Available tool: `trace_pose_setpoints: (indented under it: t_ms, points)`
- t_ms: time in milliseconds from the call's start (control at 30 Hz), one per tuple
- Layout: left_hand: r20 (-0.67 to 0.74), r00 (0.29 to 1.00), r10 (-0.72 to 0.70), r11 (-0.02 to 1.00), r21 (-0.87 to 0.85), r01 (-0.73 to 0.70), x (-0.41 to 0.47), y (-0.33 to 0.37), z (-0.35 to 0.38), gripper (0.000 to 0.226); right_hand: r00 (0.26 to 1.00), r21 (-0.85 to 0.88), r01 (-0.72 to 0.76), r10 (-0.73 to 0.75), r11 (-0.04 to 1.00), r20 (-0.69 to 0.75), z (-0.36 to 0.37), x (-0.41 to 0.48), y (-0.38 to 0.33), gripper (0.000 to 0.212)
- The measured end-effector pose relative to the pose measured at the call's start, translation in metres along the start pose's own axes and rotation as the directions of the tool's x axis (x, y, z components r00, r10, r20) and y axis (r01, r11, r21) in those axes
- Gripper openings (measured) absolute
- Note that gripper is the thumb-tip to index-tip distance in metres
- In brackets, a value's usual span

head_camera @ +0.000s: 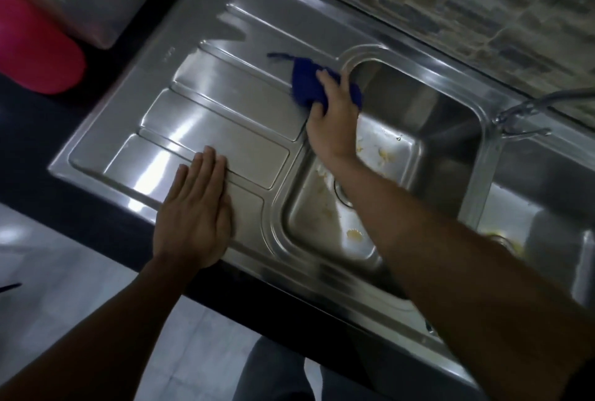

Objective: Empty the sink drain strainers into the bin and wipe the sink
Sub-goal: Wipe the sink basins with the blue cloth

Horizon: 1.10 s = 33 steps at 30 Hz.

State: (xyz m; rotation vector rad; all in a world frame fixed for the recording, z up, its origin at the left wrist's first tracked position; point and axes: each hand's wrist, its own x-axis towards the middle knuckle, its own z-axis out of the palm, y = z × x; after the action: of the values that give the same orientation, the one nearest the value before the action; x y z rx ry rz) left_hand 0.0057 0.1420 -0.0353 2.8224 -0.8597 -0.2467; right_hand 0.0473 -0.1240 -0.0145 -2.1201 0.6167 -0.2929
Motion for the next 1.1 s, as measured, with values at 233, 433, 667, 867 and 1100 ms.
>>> trace_pose_setpoints:
  t_ms: [233,433,667,867,1100]
  points:
    - [0.014,1.000,0.021,0.999,0.038,-0.022,0.002,0.002,-0.003,0.065,0.996,-0.032,0.075,-0.073,0.997,0.059,0.006,-0.029,0.025,0.055]
    - [0.010,0.999,0.031,0.999,0.043,-0.031,0.001,0.001,-0.002,0.064,1.000,-0.332,-0.021,0.023,0.943,0.001,-0.030,0.101,0.032,0.050]
    - [0.019,0.999,0.036,0.999,0.034,-0.036,0.002,0.000,-0.004,0.065,0.984,-0.174,0.139,-0.116,0.975,0.136,-0.008,-0.026,0.019,0.049]
    - [0.008,1.000,0.025,1.000,-0.006,-0.025,0.001,0.004,-0.012,0.066,0.909,-0.065,0.259,-0.220,0.964,0.353,-0.005,-0.178,0.006,0.055]
    - [-0.074,0.997,0.000,0.992,-0.122,-0.009,-0.015,0.015,-0.012,0.063,0.871,-0.165,0.285,-0.183,0.944,0.455,-0.031,-0.220,0.029,0.061]
